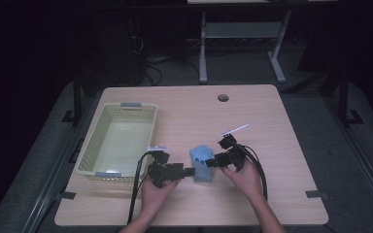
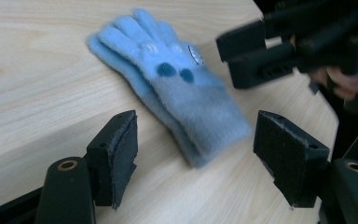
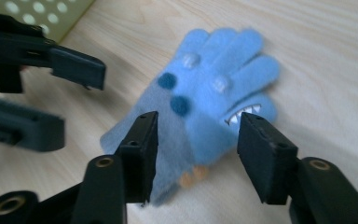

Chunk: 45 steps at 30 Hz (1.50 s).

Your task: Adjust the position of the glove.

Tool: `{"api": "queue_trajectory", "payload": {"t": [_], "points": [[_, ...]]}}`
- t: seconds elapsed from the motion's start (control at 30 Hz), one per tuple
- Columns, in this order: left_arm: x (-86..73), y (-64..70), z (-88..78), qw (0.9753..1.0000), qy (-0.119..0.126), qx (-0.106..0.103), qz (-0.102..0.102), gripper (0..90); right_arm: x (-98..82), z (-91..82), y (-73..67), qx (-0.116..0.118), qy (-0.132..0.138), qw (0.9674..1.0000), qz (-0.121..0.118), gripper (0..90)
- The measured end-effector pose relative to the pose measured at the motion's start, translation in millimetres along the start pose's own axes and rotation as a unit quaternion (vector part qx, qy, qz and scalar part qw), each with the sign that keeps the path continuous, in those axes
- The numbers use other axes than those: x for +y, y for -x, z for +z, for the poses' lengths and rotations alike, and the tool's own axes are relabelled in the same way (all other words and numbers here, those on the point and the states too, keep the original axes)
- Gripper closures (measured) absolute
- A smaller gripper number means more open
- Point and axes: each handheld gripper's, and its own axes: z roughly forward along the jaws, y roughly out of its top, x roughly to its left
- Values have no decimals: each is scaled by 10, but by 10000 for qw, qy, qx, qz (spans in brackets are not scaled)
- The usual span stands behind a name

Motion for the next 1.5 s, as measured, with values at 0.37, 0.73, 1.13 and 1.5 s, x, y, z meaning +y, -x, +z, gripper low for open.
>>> {"api": "queue_trajectory", "payload": {"t": [0.37, 0.73, 1.13, 1.5], "points": [[77, -88, 182, 9976, -63, -64, -691, 341, -197, -5, 166, 417, 191, 9962, 735, 439], [53, -162, 274, 9961, -183, -117, -858, 438, -234, 122, 176, 618, 170, 9934, 946, 458], [-14, -140, 304, 9948, -300, -354, -909, 516, -284, 145, 138, 641, 169, 9919, 1085, 489], [-56, -140, 343, 9934, -338, -540, -950, 590, -339, 217, 116, 730, 205, 9904, 1154, 589]]}}
